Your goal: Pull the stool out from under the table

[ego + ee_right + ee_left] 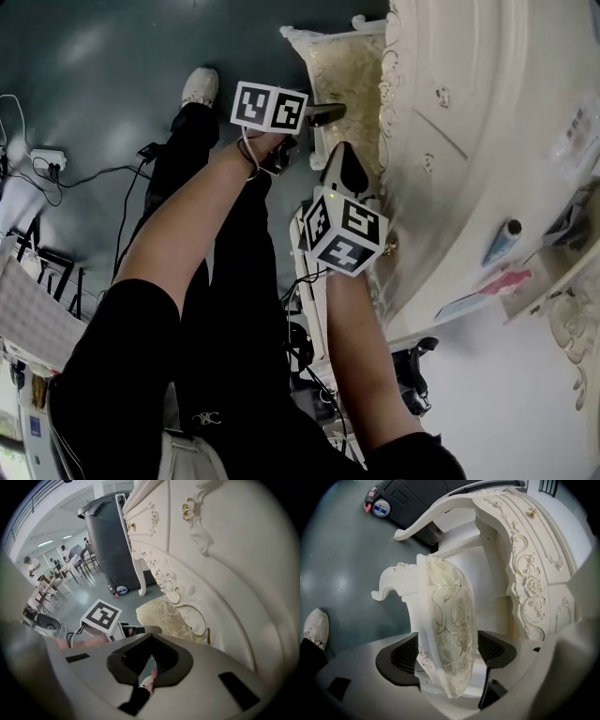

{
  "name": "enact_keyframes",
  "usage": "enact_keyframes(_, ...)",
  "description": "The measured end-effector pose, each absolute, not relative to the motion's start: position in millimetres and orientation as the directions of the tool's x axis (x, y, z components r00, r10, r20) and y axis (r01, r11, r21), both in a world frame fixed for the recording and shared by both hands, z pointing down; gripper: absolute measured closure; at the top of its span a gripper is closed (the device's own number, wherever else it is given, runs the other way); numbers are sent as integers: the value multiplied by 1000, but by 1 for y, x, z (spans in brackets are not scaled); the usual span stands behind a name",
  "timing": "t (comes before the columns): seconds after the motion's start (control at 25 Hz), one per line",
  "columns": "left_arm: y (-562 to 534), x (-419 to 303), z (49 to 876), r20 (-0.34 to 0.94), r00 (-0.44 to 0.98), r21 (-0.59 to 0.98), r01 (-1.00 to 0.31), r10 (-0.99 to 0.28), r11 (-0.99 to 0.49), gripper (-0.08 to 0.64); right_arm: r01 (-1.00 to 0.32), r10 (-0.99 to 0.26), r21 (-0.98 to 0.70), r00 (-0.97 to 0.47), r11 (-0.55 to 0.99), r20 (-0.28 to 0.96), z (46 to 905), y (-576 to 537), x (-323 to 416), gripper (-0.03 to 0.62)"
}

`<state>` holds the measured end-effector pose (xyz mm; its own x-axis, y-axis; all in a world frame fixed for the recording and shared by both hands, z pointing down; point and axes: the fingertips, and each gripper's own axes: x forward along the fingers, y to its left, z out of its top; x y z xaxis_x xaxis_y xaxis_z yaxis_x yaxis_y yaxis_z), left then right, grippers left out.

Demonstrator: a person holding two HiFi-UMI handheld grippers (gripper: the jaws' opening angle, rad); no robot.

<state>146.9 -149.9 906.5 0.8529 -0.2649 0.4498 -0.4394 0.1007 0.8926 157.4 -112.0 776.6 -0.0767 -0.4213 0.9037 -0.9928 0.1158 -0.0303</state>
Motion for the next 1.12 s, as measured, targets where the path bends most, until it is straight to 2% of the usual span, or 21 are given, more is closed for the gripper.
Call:
enact_keyframes(0.08, -150, 150, 910, 472, 838, 881, -462, -273, 102, 195, -992, -421, -32, -80, 121, 904, 775, -108, 156, 591)
enact_keyframes(0.12, -150, 149, 912, 486, 830, 873, -476, -276, 107, 288, -992, -423, -33, -81, 121, 903, 774, -106, 155, 590)
enact_keyframes(0.28, -150, 147, 914, 497, 824, 868, -481, -274, 128, 310, -993, -430, -31, -76, 111, 899, 773, -101, 156, 590)
enact_keyframes(0.56, -150, 125, 913, 518, 816, 855, -500, -257, 137, 324, -995, -445, -33, -72, 95, 892, 771, -101, 152, 589)
enact_keyframes(1.12, -176, -45, 907, 625, 725, 772, -629, -290, 90, 322, -976, -464, -83, -170, 201, 870, 774, -138, 89, 591)
